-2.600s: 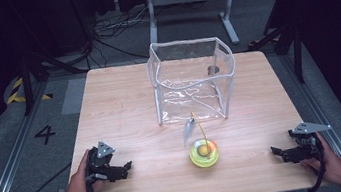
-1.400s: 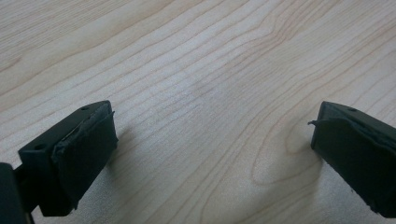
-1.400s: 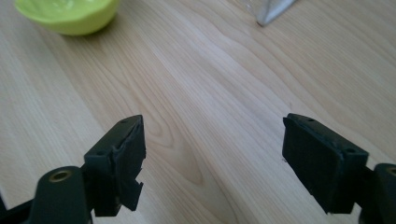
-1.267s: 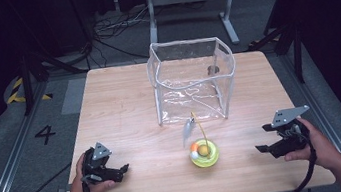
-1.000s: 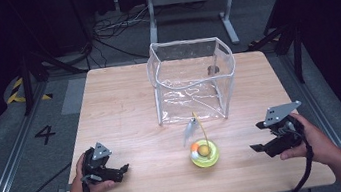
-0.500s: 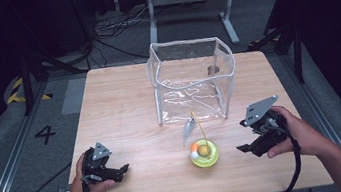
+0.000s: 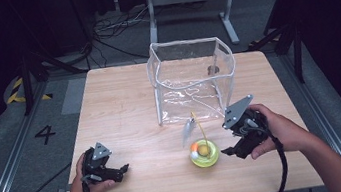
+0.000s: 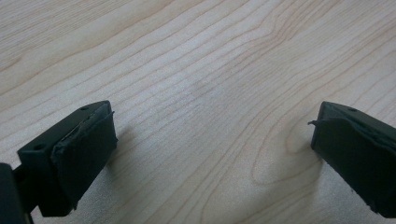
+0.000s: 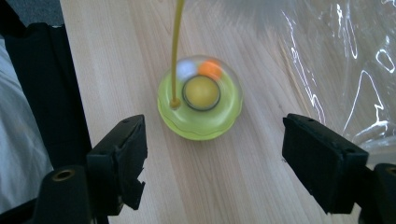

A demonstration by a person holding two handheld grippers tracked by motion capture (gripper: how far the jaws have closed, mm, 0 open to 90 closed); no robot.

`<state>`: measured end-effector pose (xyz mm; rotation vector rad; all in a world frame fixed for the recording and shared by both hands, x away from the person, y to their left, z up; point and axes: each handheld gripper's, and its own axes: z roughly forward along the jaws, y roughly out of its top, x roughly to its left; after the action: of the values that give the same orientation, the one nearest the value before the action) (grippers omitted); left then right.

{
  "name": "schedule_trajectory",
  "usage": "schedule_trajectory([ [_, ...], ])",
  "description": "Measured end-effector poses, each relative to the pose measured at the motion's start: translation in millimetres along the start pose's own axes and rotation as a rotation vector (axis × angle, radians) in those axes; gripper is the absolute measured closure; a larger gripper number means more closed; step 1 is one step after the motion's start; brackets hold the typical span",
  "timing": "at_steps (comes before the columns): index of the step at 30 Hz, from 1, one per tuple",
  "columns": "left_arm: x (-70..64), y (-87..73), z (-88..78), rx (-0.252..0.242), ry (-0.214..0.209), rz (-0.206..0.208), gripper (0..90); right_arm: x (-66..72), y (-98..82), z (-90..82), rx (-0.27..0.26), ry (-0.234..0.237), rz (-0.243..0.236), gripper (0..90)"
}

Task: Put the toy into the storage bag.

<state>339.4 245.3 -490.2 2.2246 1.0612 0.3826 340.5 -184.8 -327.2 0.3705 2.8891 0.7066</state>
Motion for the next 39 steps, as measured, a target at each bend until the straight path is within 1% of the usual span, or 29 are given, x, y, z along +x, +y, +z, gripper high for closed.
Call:
schedule_trajectory([
  [2, 0.0, 0.0, 0.0, 0.0, 0.0, 0.0, 0.4, 1.3, 6.5, 1.8, 0.003, 0.002, -0.012, 24.3],
  [3, 0.0, 0.0, 0.0, 0.0, 0.0, 0.0, 0.4, 1.3, 6.5, 1.8, 0.003, 0.002, -0.012, 24.3],
  [5, 0.1, 0.0, 0.0, 0.0, 0.0, 0.0, 0.4, 3.3, 12.5, 3.0, 0.014, 0.014, -0.038, 24.8],
  [8, 0.0, 0.0, 0.0, 0.0, 0.0, 0.0, 0.4, 5.0, 21.9, 4.0, 0.018, 0.01, -0.056, 26.1],
  [9, 0.3, 0.1, 0.1, -0.002, 0.002, 0.003, 0.4, 5.0, 21.9, 4.0, 0.018, 0.01, -0.056, 26.1],
  [11, 0.0, 0.0, 0.0, 0.0, 0.0, 0.0, 0.4, 4.5, 25.8, 6.0, 0.024, 0.03, -0.068, 28.3],
  [12, 0.0, 0.0, -0.1, 0.0, 0.0, 0.0, 0.4, 4.6, 27.4, 7.3, 0.03, 0.027, -0.069, 30.4],
  [13, -0.1, 0.0, 0.1, 0.0, -0.002, -0.003, 0.4, 3.4, 29.0, 9.1, 0.043, 0.038, -0.082, 31.7],
  [15, -0.1, 0.0, 0.1, 0.0, -0.002, -0.002, 0.4, 2.7, 31.0, 12.5, 0.05, 0.057, -0.081, 34.1],
  [17, -0.1, 0.0, 0.1, 0.0, -0.002, -0.003, 0.4, 2.3, 32.4, 14.4, 0.053, 0.064, -0.081, 36.4],
  [19, 0.0, 0.0, 0.0, 0.0, -0.001, 0.0, 0.4, 3.5, 35.2, 16.7, 0.07, 0.08, -0.096, 38.2],
  [20, 0.0, 0.0, 0.0, 0.0, -0.001, 0.0, 0.4, 4.0, 36.4, 17.4, 0.071, 0.084, -0.095, 39.7],
  [22, -0.1, 0.0, 0.1, 0.0, -0.002, -0.003, 0.4, 6.0, 39.8, 19.2, 0.077, 0.096, -0.119, 43.5],
  [23, 0.1, 0.0, 0.0, 0.0, 0.0, 0.0, 0.4, 7.1, 41.4, 19.4, 0.084, 0.105, -0.119, 43.6],
  [25, 0.0, 0.0, 0.0, 0.0, 0.0, 0.0, 0.4, 8.5, 44.3, 19.4, 0.084, 0.106, -0.129, 47.3],
  [27, 0.1, 0.0, 0.0, 0.0, 0.0, 0.0, 0.4, 8.4, 47.6, 19.6, 0.076, 0.107, -0.135, 49.0],
  [29, -0.1, 0.0, 0.1, 0.0, -0.002, -0.003, 0.4, 7.9, 50.1, 18.6, 0.088, 0.094, -0.135, 50.2],
  [30, 0.0, 0.0, 0.0, 0.0, 0.0, 0.0, 0.4, 6.8, 51.0, 17.2, 0.085, 0.103, -0.14, 51.7],
  [32, 0.1, 0.0, 0.0, 0.0, 0.0, 0.0, 0.4, 3.9, 53.1, 12.8, 0.079, 0.092, -0.134, 52.7],
  [33, 0.1, 0.0, 0.0, 0.0, 0.0, 0.0, 0.4, 2.2, 54.1, 10.1, 0.069, 0.094, -0.132, 53.0],
  [36, 0.0, 0.0, 0.0, 0.0, 0.0, 0.0, 0.4, -0.8, 57.2, 4.7, 0.063, 0.096, -0.124, 59.2],
  [38, 0.1, 0.0, 0.0, 0.0, -0.001, 0.0, 0.4, -1.5, 58.2, 5.9, 0.048, 0.134, -0.121, 66.4],
  [39, 0.1, 0.0, 0.0, 0.0, -0.001, 0.0, 0.4, -0.8, 59.2, 8.1, 0.056, 0.139, -0.124, 72.3],
])
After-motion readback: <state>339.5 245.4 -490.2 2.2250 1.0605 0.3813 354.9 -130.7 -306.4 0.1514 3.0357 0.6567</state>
